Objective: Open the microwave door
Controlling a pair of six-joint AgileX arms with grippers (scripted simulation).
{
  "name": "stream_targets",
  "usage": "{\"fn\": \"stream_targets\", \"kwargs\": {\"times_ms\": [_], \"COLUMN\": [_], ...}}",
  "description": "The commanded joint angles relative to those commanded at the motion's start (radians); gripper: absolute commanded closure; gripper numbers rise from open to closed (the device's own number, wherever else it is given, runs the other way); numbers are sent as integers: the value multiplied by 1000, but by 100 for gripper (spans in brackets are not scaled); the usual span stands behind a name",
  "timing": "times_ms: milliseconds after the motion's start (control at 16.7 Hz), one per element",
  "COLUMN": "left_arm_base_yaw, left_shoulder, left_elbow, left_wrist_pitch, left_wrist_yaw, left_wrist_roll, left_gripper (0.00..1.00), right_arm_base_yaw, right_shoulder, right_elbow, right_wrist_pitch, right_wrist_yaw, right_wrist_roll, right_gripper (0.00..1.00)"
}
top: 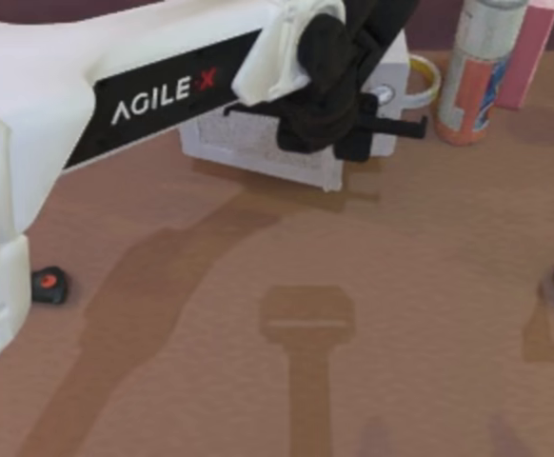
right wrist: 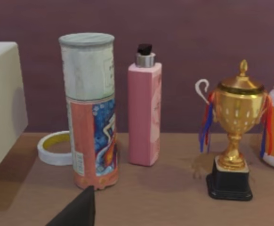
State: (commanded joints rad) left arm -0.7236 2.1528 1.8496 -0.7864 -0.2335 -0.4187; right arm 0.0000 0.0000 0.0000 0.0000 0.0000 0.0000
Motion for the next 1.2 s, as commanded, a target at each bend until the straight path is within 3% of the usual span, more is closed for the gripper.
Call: {"fn": "stream_targets", "kwargs": {"times_ms": [1200], "left_arm_base_yaw": [1], "left_shoulder": [-30], "left_elbow": [-45], "left_wrist_pitch": [25], "left_wrist_yaw": [19], "left_wrist_roll": [29], "left_gripper": [100], "right_arm_base_yaw": [0], "right_shoulder": [0], "right_elbow": [0], "right_wrist_pitch": [0], "right_wrist_yaw": [0], "right_wrist_roll": [0], "right_gripper": [0]}}
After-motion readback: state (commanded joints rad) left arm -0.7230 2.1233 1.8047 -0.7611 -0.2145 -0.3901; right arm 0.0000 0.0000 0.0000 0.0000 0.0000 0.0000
